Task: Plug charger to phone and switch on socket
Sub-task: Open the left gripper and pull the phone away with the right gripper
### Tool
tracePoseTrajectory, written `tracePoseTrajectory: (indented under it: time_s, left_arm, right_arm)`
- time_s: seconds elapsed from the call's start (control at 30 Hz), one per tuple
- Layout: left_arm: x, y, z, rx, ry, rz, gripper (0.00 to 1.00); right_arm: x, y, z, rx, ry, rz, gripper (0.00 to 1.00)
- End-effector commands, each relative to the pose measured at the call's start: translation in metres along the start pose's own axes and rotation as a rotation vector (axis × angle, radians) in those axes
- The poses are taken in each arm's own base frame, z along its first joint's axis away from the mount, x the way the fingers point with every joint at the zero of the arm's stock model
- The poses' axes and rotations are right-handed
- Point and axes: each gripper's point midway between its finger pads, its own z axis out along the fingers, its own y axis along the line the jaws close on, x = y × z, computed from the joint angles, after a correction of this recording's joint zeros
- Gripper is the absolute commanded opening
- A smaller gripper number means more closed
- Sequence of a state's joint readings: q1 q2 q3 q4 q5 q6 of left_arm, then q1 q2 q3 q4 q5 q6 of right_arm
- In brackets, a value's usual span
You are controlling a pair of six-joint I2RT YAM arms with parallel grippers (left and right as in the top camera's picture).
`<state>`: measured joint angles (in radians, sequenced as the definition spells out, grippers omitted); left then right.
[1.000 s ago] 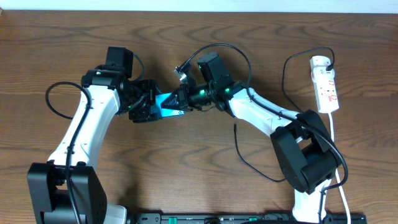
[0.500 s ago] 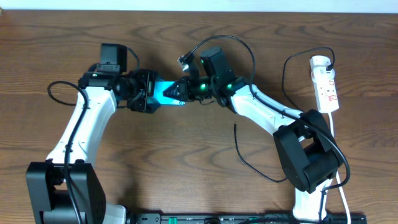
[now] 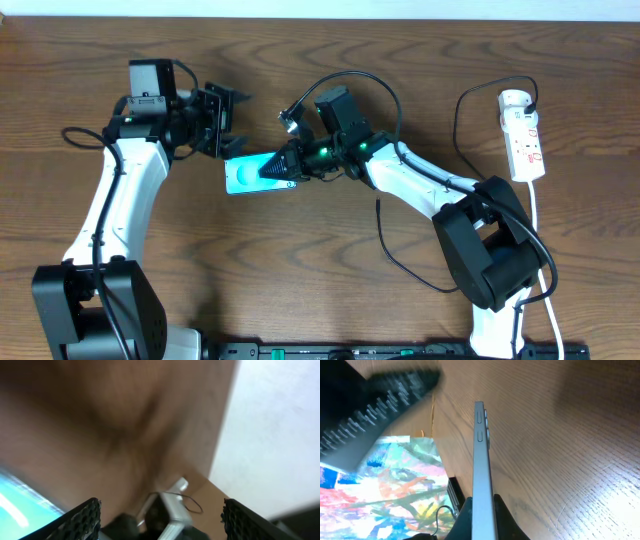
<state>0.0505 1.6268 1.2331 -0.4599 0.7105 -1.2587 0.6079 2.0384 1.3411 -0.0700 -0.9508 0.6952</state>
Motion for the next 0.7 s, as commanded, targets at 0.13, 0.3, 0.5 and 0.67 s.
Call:
tracePoseTrajectory:
  time_s: [0.13, 0.3, 0.5, 0.67]
  left_arm:
    - [0.018, -0.075, -0.042, 0.367, 0.188, 0.395, 0.81]
    - [0.044, -0.088, -0.076, 0.549, 0.341, 0.708, 0.84]
    - [0.059, -0.083, -0.085, 0.605, 0.419, 0.828, 0.84]
    - [0.06, -0.083, -0.085, 0.605, 0.42, 0.832, 0.84]
  right_arm:
    - [-0.006, -0.014, -0.017, 0.041, -0.017, 0.051, 0.01]
    - [-0.027, -0.033, -0.044, 0.058, -0.088, 0.152, 0.01]
    - [-0.073, -0.05, -0.097, -0.009, -0.261, 0.512, 0.01]
    - [-0.098, -0.045, -0.12, -0.114, -0.34, 0.758, 0.01]
